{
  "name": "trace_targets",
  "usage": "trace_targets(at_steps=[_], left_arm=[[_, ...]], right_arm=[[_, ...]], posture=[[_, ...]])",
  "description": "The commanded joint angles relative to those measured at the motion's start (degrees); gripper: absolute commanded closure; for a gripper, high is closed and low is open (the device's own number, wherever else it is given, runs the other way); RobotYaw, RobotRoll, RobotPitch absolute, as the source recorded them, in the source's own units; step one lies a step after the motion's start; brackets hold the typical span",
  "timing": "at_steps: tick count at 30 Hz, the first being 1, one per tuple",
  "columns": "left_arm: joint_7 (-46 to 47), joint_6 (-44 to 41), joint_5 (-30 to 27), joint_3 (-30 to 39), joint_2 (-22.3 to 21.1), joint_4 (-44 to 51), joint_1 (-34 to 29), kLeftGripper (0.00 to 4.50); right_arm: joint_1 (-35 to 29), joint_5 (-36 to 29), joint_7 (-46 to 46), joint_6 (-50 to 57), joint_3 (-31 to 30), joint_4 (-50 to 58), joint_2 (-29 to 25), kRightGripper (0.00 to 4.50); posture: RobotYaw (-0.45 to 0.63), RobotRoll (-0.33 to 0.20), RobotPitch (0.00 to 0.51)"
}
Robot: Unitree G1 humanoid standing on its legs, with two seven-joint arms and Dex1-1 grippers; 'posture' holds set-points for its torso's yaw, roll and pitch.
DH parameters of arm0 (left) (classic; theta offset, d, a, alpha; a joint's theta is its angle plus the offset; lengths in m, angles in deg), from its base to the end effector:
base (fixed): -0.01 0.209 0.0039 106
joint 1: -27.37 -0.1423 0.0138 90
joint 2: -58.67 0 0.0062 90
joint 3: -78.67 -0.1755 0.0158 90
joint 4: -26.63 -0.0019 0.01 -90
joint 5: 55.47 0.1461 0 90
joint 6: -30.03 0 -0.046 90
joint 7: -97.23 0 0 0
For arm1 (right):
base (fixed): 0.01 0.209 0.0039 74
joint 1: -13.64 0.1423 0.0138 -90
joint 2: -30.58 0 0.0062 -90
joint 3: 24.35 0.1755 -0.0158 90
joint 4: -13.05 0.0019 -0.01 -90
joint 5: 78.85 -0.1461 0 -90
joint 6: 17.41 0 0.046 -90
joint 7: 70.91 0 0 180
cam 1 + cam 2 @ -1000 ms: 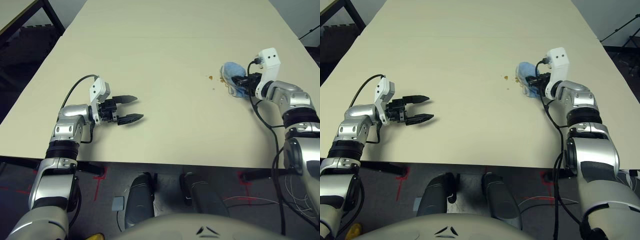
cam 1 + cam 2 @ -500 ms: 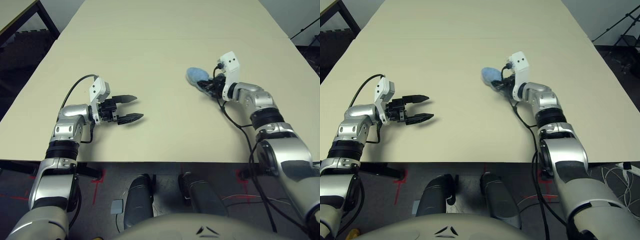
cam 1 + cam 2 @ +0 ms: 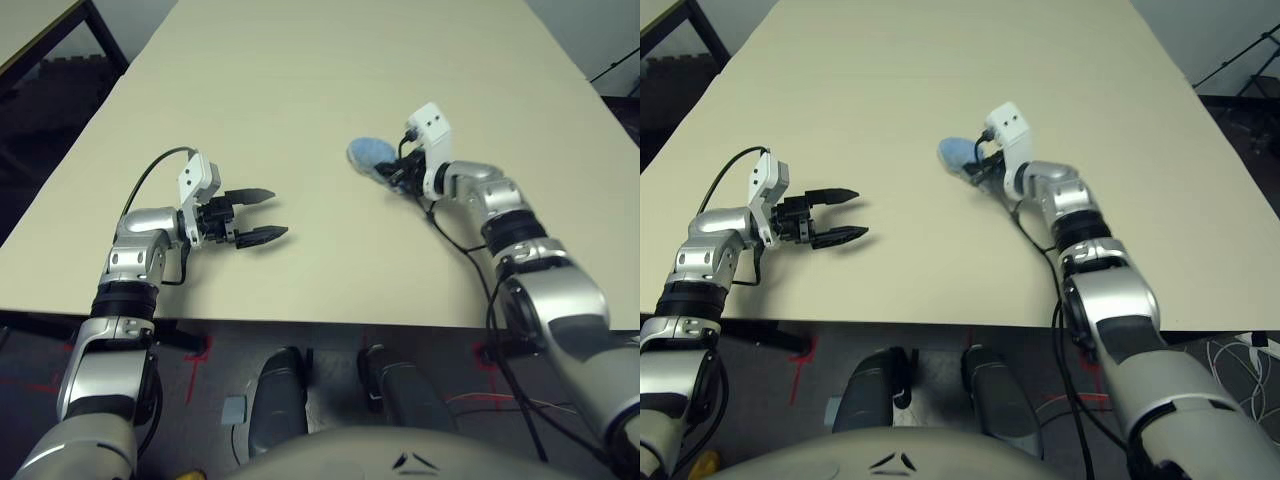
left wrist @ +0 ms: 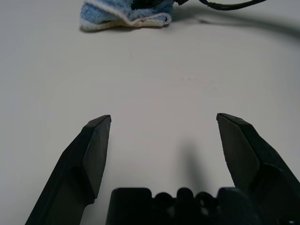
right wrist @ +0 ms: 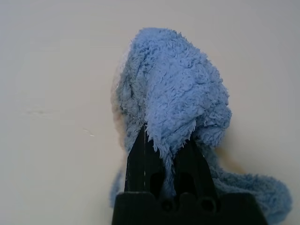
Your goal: Wipe the water off the table with a rag.
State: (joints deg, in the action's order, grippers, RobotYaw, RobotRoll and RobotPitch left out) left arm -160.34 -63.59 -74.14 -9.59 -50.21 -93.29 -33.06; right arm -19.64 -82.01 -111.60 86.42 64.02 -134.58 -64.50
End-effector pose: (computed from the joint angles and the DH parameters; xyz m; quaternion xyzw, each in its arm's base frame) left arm 0.2934 0.2784 0.1285 0.0827 0.0711 -0.5469 0.8301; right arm 0.3598 -0.2021 0.1487 -0.0912 0.1645 0.2961 0.9365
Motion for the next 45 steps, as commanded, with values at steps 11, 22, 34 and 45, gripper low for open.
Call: trace_targets(at_steps=[11, 22, 34, 45], left_arm=[[-0.2, -0.1, 0.2, -0.5, 0.6, 0.0, 0.1, 0.0], [-0.1, 1.1, 0.6, -0.8, 1.8, -1.9, 1.1, 0.0], [-0.2, 2.5, 1.0, -0.6, 2.3, -4.3, 2.5, 0.0], [-0.5, 2.3, 0.8, -0.4, 1.6, -4.2, 3.0, 0.0]], right_arm=[[0.4, 1.0, 1.3, -1.6, 2.5, -6.7, -11.2, 4.49], [-0.5, -1.0, -12.9, 9.0, 3.3, 10.0, -24.4, 4.49], [-13.9, -5.9, -18.5, 25.5, 6.1, 30.1, -34.3, 4.49], [-14.1, 0.4, -11.5, 11.2, 3.4, 11.5, -32.1, 4.49]], posture=[[-0.19, 0.0, 0.148], [-0.21, 0.0, 0.142], [-0.22, 0.0, 0.135], [-0.21, 0.0, 0.137]])
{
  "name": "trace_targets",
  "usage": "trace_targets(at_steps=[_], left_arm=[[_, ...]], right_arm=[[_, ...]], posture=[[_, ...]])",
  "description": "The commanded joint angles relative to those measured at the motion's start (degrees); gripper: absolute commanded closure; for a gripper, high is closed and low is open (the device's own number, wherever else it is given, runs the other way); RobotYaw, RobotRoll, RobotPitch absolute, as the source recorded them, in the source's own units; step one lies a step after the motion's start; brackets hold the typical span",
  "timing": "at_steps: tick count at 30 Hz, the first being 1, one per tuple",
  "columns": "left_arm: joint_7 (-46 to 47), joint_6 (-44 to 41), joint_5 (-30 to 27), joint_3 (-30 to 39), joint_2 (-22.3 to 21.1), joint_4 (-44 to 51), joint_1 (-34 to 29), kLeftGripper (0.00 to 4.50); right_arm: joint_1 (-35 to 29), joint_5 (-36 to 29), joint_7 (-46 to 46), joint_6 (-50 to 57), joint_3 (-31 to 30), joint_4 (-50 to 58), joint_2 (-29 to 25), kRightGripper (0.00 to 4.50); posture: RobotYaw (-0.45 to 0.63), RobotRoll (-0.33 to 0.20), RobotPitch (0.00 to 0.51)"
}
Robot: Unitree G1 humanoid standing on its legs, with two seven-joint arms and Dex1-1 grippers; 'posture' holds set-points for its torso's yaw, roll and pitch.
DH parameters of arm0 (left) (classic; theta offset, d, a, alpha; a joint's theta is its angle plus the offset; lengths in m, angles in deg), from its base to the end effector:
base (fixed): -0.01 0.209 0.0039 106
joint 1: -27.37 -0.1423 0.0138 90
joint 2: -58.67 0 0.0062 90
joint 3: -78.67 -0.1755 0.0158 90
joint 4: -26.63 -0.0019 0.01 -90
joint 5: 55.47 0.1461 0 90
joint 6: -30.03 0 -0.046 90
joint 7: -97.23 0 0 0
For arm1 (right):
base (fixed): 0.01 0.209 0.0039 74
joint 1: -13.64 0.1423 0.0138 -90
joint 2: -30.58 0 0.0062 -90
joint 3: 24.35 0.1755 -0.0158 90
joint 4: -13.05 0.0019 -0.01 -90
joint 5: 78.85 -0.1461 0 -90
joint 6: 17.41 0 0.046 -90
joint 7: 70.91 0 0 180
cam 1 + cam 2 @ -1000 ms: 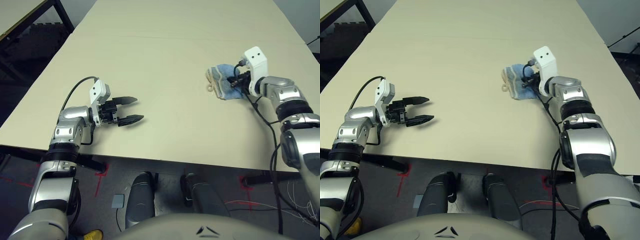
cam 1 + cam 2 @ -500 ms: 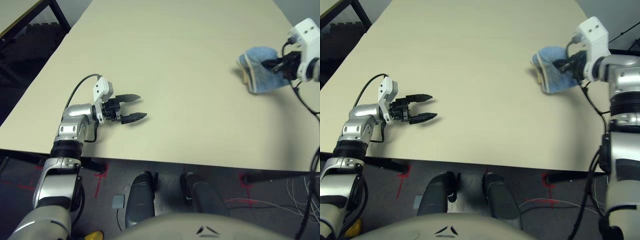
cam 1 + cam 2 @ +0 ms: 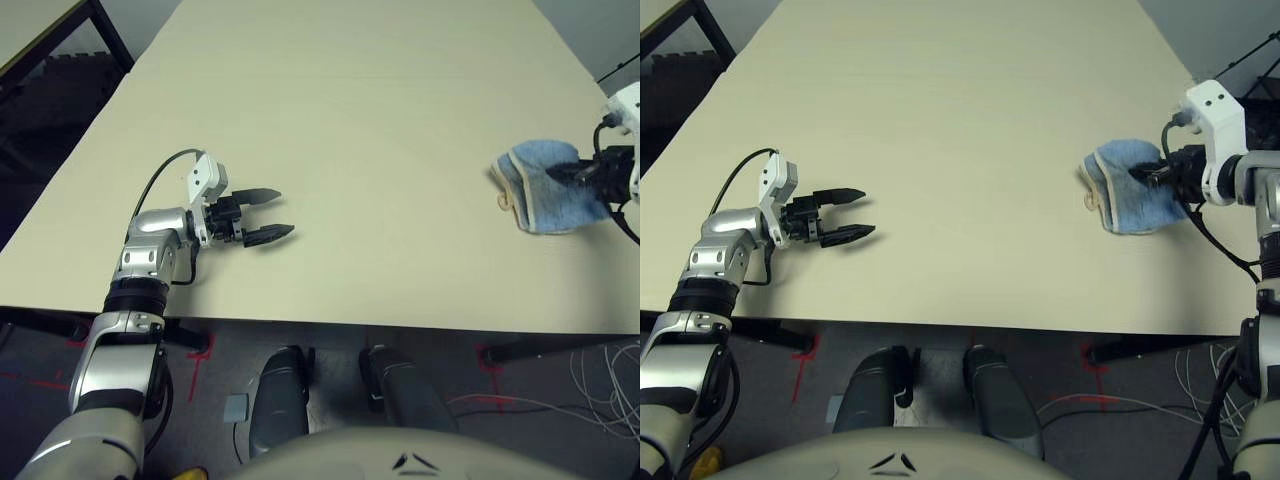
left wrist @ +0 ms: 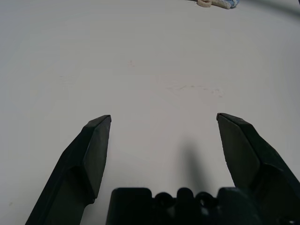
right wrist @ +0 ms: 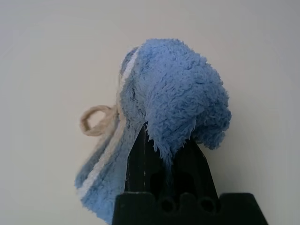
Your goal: Wipe the water off the table with a rag.
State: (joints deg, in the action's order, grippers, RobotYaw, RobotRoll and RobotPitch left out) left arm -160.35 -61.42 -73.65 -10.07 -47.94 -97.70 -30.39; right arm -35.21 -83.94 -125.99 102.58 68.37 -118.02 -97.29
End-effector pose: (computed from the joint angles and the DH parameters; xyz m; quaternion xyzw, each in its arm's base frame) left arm 0.3015 0.2710 0.1237 0.0724 0.0612 -0.5506 0.8294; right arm 0.2766 -0.3662 0.2017 -0.1337 0.2832 0.1512 0.9376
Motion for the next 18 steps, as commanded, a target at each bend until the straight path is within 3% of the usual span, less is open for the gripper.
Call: trace_targets(at_steps=[1, 12, 18], left_arm=[[-0.4, 0.1, 0.4, 0.1, -0.8, 0.2, 0.3, 0.0], [3.1, -0.2, -1.1, 2.1, 0.3, 3.5, -1.9, 0.0], [8.9, 1.6, -1.6, 4.5, 2.6, 4.6, -2.7, 0.0]], right_arm=[[2.1, 2.8, 3.5, -6.1, -0.9, -6.7, 1.1, 4.17], [1.6, 2.0, 14.0, -16.8, 5.2, -11.2, 1.9, 0.18], [-0.5, -0.7, 19.5, -23.8, 11.2, -12.0, 2.3, 0.05]], posture=[[-0.21, 0.0, 0.137], [-0.2, 0.0, 0.144], [-0.19, 0.0, 0.135]])
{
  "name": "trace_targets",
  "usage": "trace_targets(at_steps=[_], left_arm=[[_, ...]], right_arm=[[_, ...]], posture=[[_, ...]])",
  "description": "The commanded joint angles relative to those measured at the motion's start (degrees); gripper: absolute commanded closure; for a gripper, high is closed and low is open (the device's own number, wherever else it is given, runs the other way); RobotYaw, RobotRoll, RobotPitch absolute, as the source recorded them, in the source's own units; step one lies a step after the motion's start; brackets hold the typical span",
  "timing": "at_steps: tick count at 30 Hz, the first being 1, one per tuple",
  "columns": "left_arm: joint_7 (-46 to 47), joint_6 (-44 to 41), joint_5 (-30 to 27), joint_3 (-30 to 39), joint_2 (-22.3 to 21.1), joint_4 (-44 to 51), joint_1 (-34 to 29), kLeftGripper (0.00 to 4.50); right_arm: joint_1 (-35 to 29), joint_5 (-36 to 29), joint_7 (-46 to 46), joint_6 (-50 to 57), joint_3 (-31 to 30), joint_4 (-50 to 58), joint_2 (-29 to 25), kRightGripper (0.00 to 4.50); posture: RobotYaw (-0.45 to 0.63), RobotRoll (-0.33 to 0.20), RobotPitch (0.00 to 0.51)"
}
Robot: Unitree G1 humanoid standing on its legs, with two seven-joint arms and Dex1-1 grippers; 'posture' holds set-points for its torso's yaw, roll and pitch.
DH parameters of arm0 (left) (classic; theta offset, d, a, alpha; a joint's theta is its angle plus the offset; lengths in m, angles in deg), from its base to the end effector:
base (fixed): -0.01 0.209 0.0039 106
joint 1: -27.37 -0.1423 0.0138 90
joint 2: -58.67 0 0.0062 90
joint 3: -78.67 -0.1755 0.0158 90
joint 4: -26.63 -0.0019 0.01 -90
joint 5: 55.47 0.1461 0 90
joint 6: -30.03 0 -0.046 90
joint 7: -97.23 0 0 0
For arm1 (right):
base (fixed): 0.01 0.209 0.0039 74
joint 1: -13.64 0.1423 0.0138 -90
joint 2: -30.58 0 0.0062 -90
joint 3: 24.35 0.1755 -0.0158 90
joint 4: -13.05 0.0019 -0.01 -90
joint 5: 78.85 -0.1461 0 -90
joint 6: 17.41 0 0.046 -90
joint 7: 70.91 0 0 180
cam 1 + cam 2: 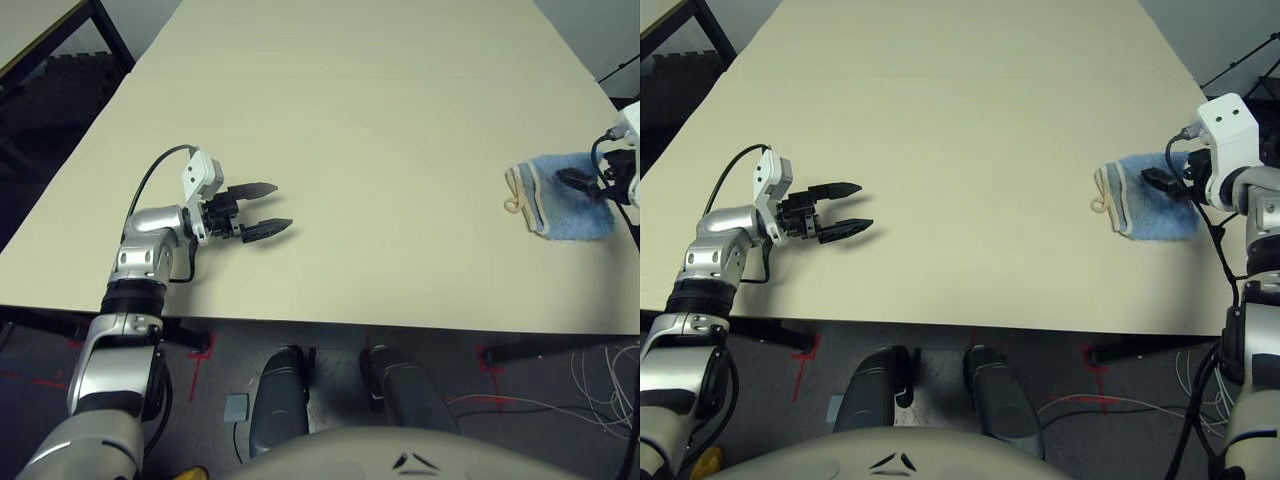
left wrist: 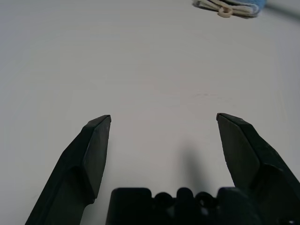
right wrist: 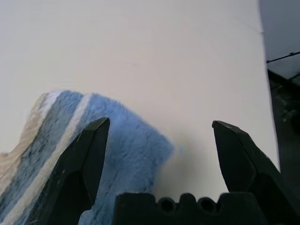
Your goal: Wipe the water off the table with a rag.
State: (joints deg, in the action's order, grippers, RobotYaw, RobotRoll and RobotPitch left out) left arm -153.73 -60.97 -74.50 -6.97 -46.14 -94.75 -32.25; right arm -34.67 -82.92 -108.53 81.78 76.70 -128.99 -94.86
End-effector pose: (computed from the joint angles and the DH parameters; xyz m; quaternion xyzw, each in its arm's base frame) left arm 0.2971 0.2695 0.1230 0.0623 0.0230 -0.4987 0.8642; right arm 0.2718 -0.3828 0.1897 -0.1766 0.1450 0.0070 0.9735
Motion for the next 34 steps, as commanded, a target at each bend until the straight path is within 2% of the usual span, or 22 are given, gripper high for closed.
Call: trace_targets(at_steps=[1, 5, 9, 18, 23, 34], left_arm=[[4.4, 1.8, -0.7, 2.2, 1.5, 1.5, -0.8, 0.0], [14.8, 3.3, -1.1, 6.8, 4.6, 1.4, -0.2, 0.0], [25.5, 6.0, -0.6, 11.0, 6.6, 0.8, -0.2, 0.0], [44.0, 13.3, 3.7, 15.4, 5.6, -7.2, 1.8, 0.0], [48.4, 15.3, 4.4, 16.0, 5.1, -9.5, 2.5, 0.0], [51.0, 17.9, 4.8, 15.1, 5.5, -12.4, 3.4, 0.0]], right_arm=[[-1.2, -3.5, 2.1, -4.7, 4.8, -1.4, 0.7, 0.05], [-2.1, -11.2, -0.8, -10.0, 12.0, -2.3, 4.5, 0.05], [-3.7, -15.9, -4.4, -13.8, 16.1, -3.0, 7.1, 0.05], [-3.6, -20.0, -6.0, -18.0, 20.2, -9.1, 7.9, 0.05], [-4.0, -20.0, -5.9, -19.7, 20.2, -11.3, 7.8, 0.05], [-3.0, -19.4, -5.5, -20.3, 19.5, -13.4, 7.6, 0.05]], posture=[[-0.19, 0.0, 0.13], [-0.17, 0.0, 0.122], [-0.15, 0.0, 0.119], [-0.11, 0.0, 0.137], [-0.1, 0.0, 0.14], [-0.09, 0.0, 0.137]])
